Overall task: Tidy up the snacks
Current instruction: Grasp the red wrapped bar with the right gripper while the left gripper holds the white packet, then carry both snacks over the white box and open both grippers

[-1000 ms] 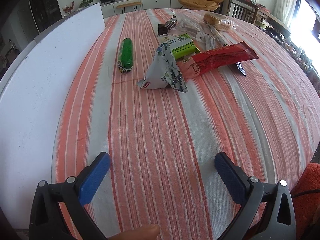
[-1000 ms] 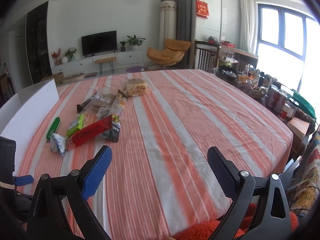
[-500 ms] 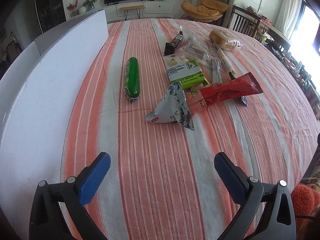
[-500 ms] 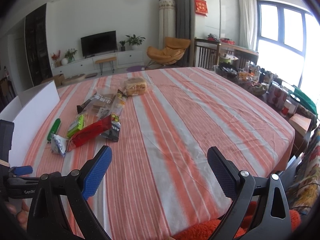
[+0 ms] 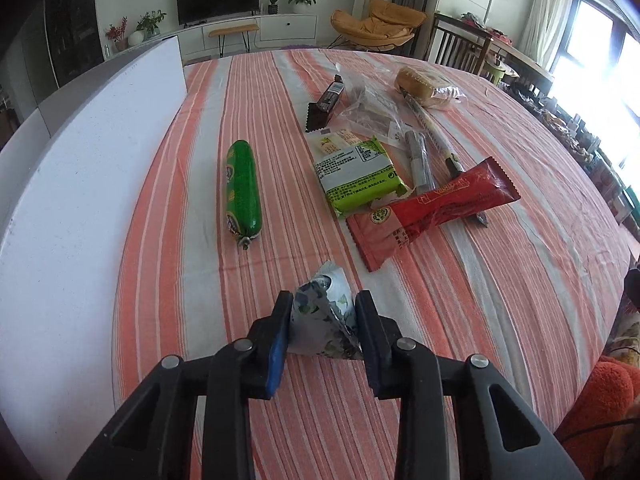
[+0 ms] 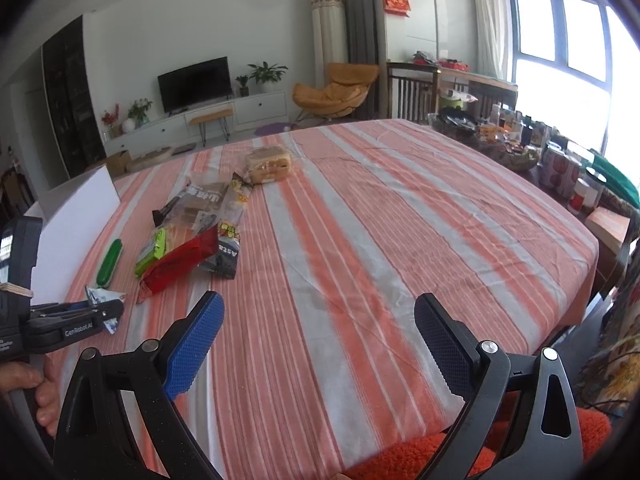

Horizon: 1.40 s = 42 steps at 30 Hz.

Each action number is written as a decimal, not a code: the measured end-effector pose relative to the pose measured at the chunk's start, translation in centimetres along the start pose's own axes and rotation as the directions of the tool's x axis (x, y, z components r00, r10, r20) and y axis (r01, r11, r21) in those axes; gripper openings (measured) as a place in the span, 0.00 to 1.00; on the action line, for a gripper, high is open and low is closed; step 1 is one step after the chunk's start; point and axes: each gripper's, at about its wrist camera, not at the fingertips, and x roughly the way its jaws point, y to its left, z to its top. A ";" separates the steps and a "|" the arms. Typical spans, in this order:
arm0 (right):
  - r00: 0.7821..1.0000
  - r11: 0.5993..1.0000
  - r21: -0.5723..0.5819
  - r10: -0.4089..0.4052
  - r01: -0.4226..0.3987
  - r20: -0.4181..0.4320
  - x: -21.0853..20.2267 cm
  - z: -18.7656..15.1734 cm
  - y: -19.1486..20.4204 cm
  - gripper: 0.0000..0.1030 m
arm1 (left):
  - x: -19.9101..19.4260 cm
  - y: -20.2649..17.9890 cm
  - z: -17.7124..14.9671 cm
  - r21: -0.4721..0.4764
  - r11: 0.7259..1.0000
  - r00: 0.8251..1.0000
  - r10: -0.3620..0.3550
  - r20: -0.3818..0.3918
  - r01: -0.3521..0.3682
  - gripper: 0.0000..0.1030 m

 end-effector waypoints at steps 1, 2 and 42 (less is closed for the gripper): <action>0.999 0.999 0.032 0.031 -0.029 -0.039 0.7 0.0 -0.6 0.95 | -0.5 0.3 -0.7 -0.006 1.000 1.000 -0.006 -0.001 0.006 0.30; 0.994 0.995 0.074 0.077 -0.071 -0.081 1.6 -0.1 -1.3 0.95 | -1.0 0.5 -1.3 -0.009 1.000 1.000 -0.009 0.003 0.009 0.30; 0.817 0.961 0.013 0.243 -0.278 -0.522 9.1 0.4 7.7 0.42 | -11.3 1.2 -2.9 -0.027 0.987 0.974 -0.155 0.163 0.161 0.30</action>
